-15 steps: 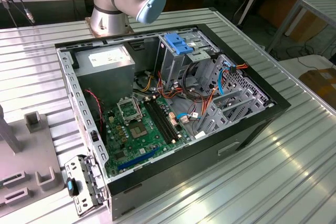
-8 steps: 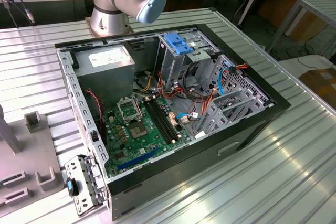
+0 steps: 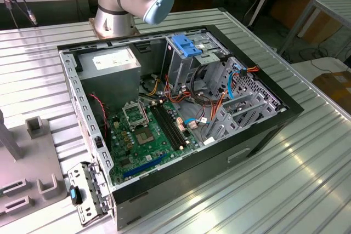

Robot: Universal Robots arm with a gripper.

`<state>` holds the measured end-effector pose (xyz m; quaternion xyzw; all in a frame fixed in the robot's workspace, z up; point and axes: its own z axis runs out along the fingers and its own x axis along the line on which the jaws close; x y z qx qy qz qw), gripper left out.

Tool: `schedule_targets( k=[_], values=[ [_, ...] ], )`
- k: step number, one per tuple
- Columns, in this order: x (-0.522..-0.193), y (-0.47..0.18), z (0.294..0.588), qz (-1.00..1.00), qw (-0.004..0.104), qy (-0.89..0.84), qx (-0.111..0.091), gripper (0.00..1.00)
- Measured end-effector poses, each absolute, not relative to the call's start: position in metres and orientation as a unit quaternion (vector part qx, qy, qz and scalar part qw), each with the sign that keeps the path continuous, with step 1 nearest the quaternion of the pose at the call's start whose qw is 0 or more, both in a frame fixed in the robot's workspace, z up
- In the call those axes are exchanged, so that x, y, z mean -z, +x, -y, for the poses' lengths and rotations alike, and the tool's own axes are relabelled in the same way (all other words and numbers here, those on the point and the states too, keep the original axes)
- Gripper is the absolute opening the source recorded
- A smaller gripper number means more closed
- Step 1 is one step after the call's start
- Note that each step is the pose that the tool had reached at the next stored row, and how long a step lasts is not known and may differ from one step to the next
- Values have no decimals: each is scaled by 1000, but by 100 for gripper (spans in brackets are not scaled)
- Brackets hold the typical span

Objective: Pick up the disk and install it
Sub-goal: 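Pick up the disk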

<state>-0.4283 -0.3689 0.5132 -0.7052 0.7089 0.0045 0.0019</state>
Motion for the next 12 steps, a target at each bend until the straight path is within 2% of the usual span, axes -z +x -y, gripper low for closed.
schedule_targets(
  k=[12],
  values=[
    [-512, -393, 369, -709, 2, -705, -4, 37]
  ],
)
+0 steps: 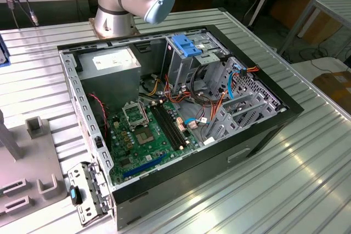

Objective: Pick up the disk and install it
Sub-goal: 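Pick up the disk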

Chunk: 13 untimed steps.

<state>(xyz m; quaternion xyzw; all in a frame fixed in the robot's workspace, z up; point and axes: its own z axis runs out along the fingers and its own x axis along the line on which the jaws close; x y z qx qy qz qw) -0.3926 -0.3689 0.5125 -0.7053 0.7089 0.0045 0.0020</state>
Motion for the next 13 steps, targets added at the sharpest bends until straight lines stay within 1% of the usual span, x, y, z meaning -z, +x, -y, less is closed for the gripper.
schedule_targets(
  k=[13],
  values=[
    [-511, -339, 369, -717, 2, -698, -4, 37]
  ],
)
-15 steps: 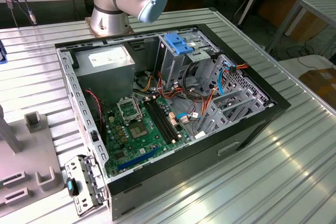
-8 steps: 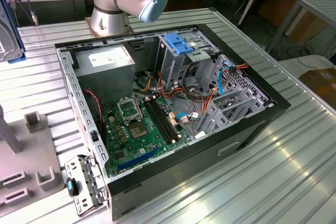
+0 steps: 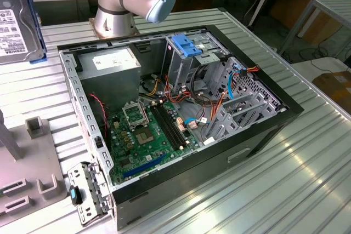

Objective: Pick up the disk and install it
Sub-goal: 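Pick up the disk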

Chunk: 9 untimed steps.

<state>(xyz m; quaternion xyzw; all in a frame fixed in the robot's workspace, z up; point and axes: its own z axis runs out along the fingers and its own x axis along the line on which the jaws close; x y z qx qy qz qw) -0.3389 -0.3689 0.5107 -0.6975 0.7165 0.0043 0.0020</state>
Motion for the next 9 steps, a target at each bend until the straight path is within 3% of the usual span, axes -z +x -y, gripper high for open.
schedule_targets(
  k=[9],
  values=[
    [-510, -305, 369, -718, 2, -696, -4, 37]
  ],
)
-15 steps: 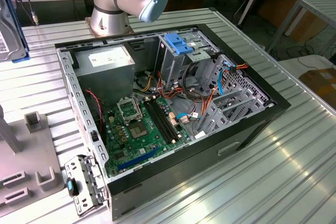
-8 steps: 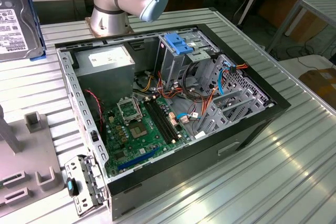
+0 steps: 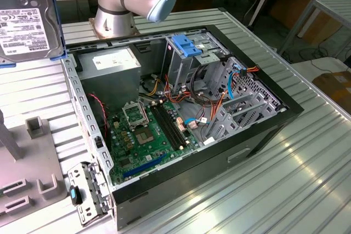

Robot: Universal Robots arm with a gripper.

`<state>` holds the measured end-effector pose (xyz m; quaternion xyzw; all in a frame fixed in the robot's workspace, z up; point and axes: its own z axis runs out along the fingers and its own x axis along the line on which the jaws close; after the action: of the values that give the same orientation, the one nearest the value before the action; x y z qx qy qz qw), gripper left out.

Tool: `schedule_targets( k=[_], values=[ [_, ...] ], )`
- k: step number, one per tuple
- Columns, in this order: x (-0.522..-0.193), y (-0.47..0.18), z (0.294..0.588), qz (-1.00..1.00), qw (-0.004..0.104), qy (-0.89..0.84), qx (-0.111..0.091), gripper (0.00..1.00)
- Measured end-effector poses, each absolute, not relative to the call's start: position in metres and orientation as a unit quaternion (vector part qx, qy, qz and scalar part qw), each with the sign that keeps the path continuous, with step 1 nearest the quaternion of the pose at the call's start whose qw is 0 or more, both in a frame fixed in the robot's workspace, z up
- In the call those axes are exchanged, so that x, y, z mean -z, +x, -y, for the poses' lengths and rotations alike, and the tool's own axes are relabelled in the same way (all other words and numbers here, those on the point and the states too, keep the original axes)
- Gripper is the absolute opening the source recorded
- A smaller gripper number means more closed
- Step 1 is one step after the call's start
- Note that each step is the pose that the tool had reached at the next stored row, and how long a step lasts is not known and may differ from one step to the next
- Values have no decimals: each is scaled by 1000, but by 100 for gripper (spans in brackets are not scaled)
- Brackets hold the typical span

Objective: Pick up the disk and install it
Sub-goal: 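Pick up the disk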

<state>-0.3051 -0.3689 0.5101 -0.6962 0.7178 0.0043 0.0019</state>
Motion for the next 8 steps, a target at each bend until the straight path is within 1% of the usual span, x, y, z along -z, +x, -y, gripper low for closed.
schedule_targets(
  k=[8],
  values=[
    [-510, -276, 369, -719, 2, -695, -4, 37]
  ],
)
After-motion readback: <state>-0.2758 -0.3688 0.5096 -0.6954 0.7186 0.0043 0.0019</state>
